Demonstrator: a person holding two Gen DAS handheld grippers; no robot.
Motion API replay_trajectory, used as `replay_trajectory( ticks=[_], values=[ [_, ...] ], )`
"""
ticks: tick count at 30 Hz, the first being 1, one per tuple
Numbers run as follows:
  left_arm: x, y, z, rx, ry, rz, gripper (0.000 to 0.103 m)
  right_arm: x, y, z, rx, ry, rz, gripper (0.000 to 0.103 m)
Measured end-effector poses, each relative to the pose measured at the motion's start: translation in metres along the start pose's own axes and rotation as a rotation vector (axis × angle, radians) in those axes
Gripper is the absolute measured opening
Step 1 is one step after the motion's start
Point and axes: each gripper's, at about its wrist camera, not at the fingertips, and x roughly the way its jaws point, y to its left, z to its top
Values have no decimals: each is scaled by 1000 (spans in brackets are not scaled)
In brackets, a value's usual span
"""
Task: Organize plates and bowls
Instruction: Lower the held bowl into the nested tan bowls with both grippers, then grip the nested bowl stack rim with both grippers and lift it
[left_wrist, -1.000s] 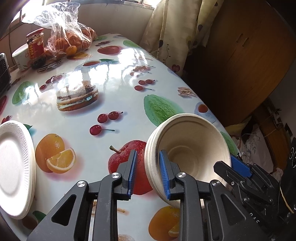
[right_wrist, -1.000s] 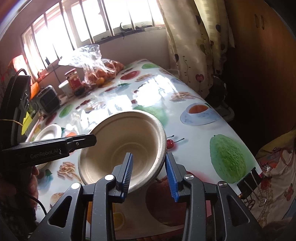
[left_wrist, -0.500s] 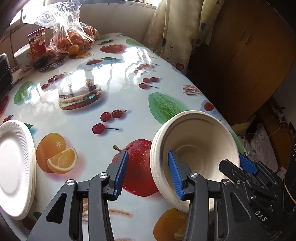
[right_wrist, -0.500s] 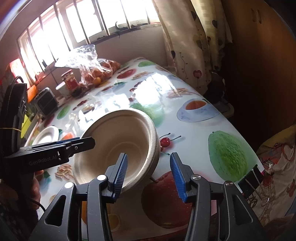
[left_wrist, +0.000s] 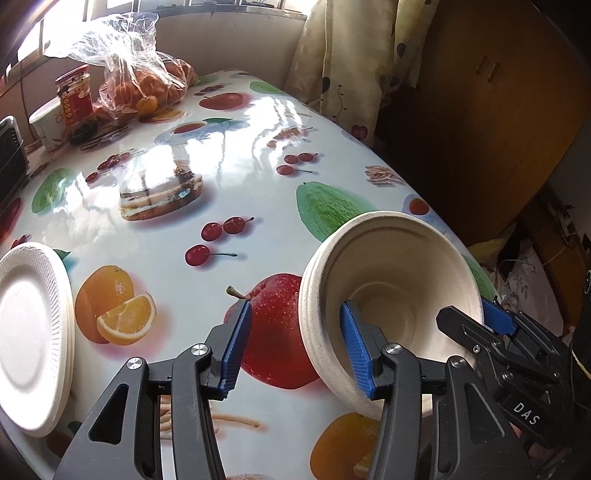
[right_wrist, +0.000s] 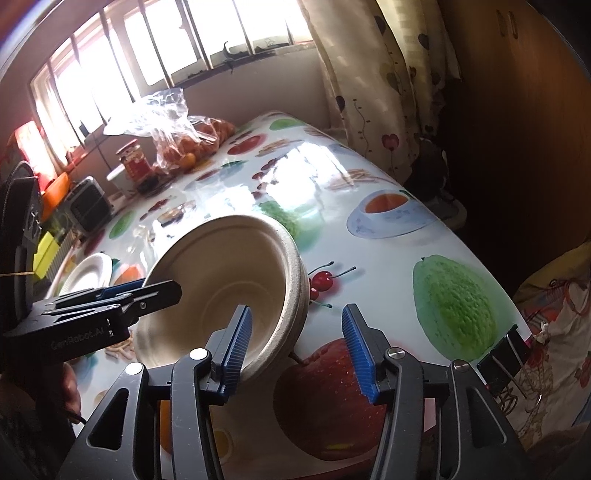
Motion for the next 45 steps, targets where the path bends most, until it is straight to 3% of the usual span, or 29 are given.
replay_trajectory(
  ticks=[5,11,23,38,45],
  values=[
    [2,-2,-2,0,6,8,56,1,-3,-1,18,-3,9,51],
    [2,-2,-2,-18,5,-33,56,2,-5,-1,25,-1,22,50],
    [2,-12,-3,6,2,-43,54,3,-7,-1,33,2,43,41],
    [5,-18,-4,17,14,-44,38,2,-7,-1,31,4,45,24],
    [7,-18,-4,14,19,-47,34,2,-7,0,37,2,47,23]
  ],
)
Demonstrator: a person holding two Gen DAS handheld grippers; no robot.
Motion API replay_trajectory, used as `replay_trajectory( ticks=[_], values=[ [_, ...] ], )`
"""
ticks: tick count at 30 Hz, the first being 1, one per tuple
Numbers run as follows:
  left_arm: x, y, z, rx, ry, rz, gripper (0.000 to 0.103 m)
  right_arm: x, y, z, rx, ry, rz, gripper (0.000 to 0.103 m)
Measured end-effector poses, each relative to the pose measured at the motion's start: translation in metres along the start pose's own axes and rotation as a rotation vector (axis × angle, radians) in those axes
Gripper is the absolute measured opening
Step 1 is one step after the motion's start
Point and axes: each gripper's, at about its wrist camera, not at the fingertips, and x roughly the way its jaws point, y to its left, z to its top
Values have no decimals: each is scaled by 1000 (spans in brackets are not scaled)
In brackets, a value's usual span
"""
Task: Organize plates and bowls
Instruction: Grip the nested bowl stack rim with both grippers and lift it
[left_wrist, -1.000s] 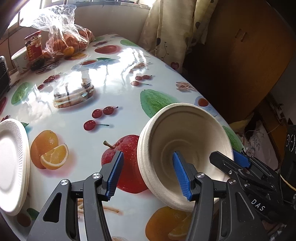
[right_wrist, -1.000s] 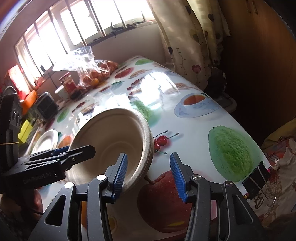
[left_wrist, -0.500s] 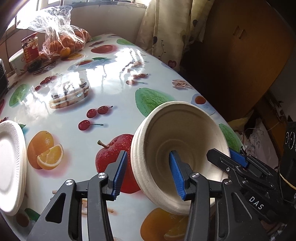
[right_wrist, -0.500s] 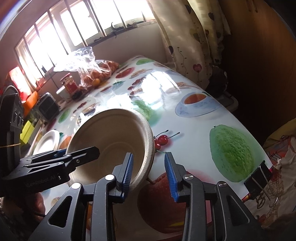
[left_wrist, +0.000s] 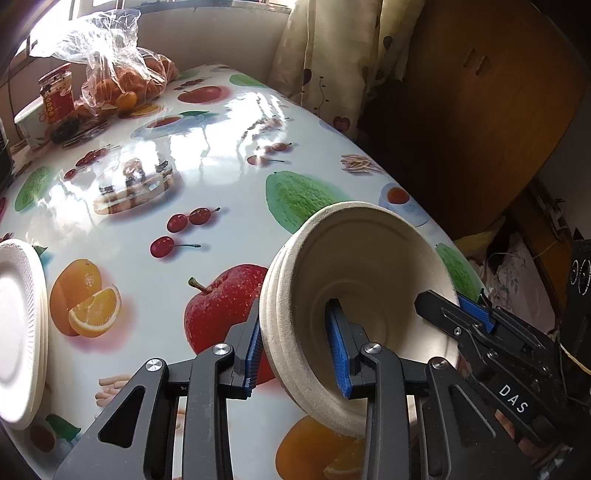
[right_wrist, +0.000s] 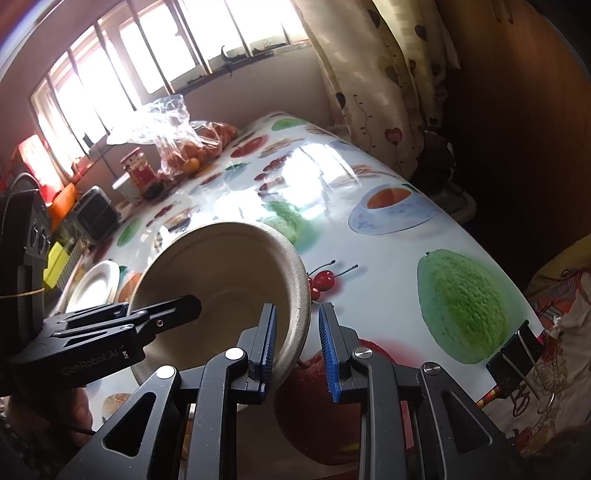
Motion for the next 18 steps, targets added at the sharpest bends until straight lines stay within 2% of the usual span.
replay_trajectory(
  ticks=[8,18],
  values=[
    [1,0,-1,-5,6,-6,26,-1,1,1,3,-4,-2,18],
    [2,1,-1,-19,16,-15,25,-1,-1,2,10,-4,-2,17]
  ],
)
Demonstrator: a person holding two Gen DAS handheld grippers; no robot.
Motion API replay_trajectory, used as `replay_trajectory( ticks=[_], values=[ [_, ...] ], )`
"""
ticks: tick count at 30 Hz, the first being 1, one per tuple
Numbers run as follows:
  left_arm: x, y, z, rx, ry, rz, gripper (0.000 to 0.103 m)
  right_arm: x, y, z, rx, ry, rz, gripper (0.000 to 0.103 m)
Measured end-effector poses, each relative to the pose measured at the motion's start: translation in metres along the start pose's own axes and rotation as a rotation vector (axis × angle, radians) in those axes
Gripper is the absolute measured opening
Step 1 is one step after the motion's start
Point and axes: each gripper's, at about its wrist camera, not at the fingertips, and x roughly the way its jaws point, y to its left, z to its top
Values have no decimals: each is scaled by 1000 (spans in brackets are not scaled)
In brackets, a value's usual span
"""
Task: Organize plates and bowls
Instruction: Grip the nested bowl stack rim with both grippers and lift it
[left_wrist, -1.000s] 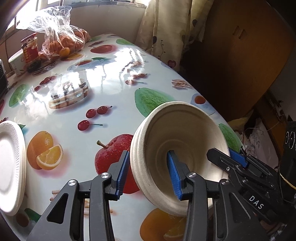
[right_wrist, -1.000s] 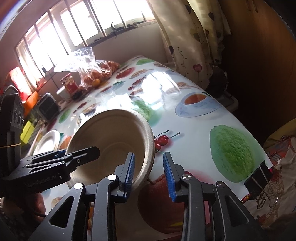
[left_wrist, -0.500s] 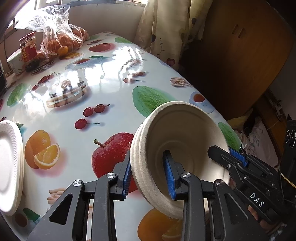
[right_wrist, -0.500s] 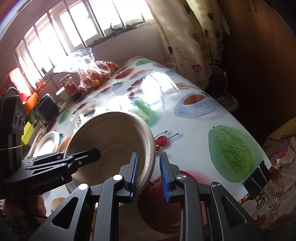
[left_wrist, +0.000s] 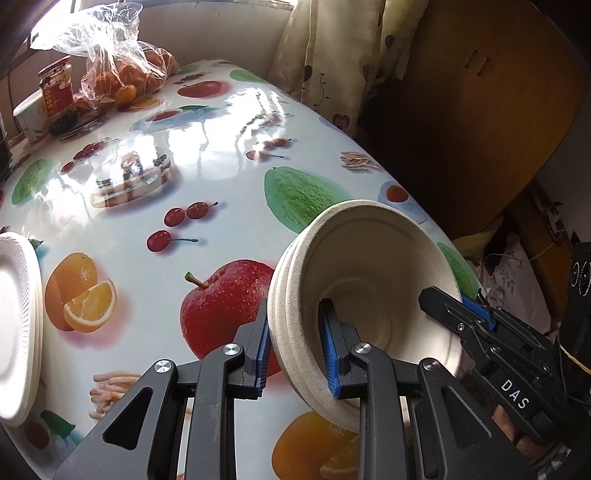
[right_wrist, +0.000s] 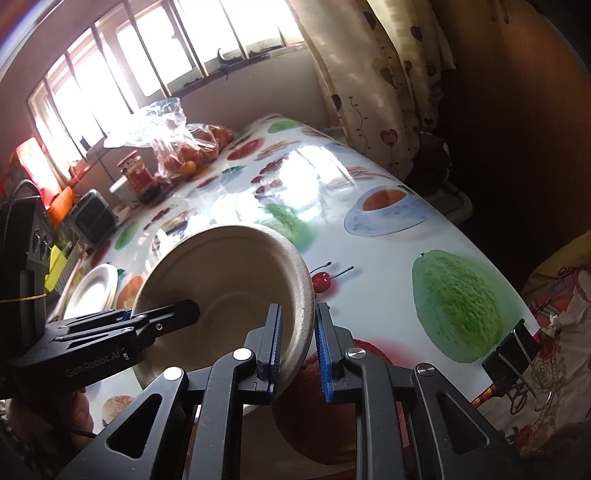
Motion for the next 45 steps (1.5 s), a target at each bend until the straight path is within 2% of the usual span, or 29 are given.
replay_trajectory(
  ticks=[34,35,38,45],
  values=[
    [-9,19,1,-64,-8,-3,27,6,10,4,-19,22,4,20],
    [-10,19,1,-63,-11,-3,27,5,10,4,-17,21,7,21],
    [-13,21,-1,-70,-12,4,30,2,7,2,0,23,15,33],
    [-16,29,-4,-105,-9,-2,33,-1,7,-4,21,41,53,34]
  ],
)
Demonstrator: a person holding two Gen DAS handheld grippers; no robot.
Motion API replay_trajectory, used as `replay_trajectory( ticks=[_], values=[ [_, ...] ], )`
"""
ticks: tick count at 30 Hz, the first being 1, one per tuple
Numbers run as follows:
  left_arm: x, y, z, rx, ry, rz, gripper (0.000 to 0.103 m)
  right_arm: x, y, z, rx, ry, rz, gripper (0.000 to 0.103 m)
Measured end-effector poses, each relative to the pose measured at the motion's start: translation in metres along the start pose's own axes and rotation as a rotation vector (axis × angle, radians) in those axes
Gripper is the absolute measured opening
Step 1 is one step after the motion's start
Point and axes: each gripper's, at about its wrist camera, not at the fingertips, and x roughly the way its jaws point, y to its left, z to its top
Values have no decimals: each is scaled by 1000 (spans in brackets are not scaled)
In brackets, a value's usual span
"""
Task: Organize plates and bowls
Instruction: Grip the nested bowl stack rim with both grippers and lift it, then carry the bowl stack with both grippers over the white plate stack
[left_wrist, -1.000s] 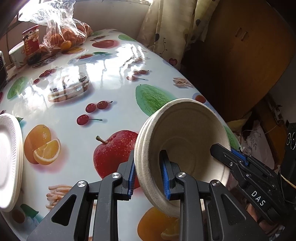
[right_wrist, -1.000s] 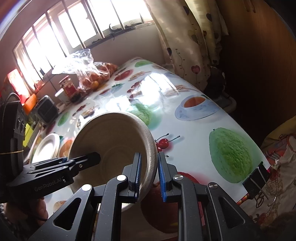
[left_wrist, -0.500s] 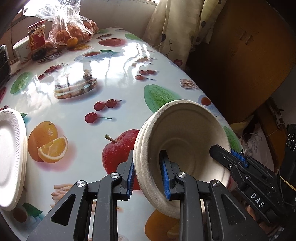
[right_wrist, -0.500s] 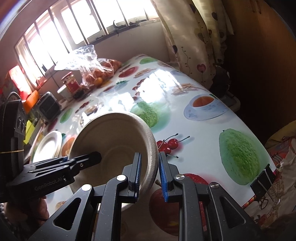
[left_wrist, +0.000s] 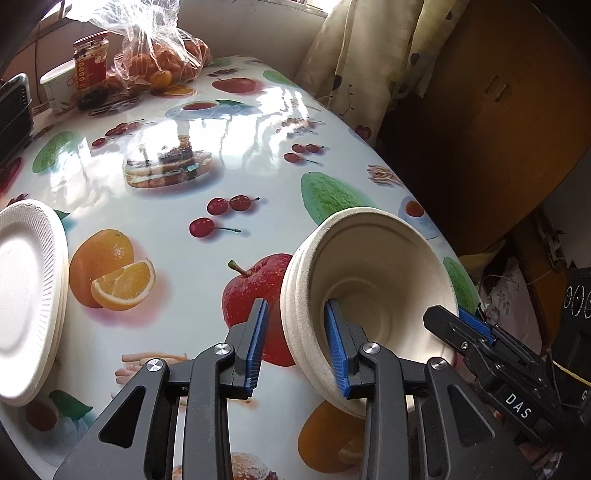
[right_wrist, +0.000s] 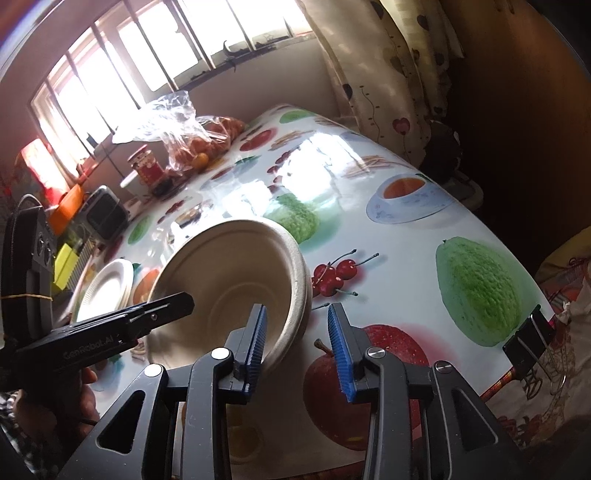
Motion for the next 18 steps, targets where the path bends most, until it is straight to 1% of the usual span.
replay_trajectory(
  ticks=[3,4,5,8,18],
  values=[
    [-2,1,-2,-12,3,-20,33,1,3,-3,0,12,14,32],
    [-3,1,-3,-15,-2,-23,33,1,4,-3,-2,12,17,31],
    [-4,0,-3,-10,-5,-25,33,1,4,-4,-2,12,19,27],
    [-4,-3,-4,2,-4,-27,33,1,5,-4,1,11,19,24],
    [-3,-6,-3,8,2,-26,32,-3,7,-2,7,-2,7,23]
  ],
)
